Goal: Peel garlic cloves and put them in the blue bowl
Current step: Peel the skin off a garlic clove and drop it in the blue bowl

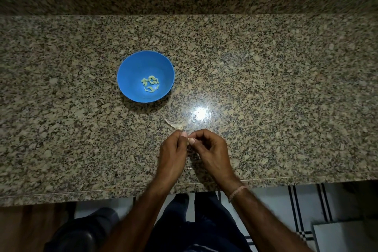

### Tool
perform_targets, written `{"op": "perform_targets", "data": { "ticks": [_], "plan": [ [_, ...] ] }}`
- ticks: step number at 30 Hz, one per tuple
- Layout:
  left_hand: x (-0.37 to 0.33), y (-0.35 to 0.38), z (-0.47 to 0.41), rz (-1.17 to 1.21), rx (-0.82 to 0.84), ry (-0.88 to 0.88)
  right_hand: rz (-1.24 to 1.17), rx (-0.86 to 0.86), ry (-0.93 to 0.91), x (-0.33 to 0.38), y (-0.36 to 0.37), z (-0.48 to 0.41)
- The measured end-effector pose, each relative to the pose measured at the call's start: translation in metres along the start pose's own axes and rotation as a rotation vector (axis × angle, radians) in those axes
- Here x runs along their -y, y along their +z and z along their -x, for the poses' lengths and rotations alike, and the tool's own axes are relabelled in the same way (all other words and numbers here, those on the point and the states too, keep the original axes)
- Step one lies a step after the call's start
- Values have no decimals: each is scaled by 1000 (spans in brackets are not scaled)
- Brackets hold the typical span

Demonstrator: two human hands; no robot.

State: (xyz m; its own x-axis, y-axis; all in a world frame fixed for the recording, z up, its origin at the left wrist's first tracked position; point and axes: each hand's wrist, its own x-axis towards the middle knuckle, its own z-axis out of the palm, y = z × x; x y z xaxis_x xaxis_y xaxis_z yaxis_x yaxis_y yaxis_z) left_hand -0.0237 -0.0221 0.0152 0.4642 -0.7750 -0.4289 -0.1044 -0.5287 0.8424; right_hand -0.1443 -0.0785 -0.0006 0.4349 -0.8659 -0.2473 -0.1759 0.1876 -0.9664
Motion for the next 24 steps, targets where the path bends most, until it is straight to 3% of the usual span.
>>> {"op": "perform_targets", "data": {
  "ticks": [8,18,20,22,24],
  "plan": [
    [-3,-6,6,38,-59,82,-118,-48,129,3,2,5],
    [-3,-7,5,-249,-243,194,106,-49,30,8,5,4],
    [-1,-12,4,-424,-267,341,24,-1,182,13,4,2],
    [1,-17,4,-547,-264,496,-223,70,461,21,3,1],
    [3,-18,2,-508,-256,476,-353,90,566,24,2,1]
  ]
}}
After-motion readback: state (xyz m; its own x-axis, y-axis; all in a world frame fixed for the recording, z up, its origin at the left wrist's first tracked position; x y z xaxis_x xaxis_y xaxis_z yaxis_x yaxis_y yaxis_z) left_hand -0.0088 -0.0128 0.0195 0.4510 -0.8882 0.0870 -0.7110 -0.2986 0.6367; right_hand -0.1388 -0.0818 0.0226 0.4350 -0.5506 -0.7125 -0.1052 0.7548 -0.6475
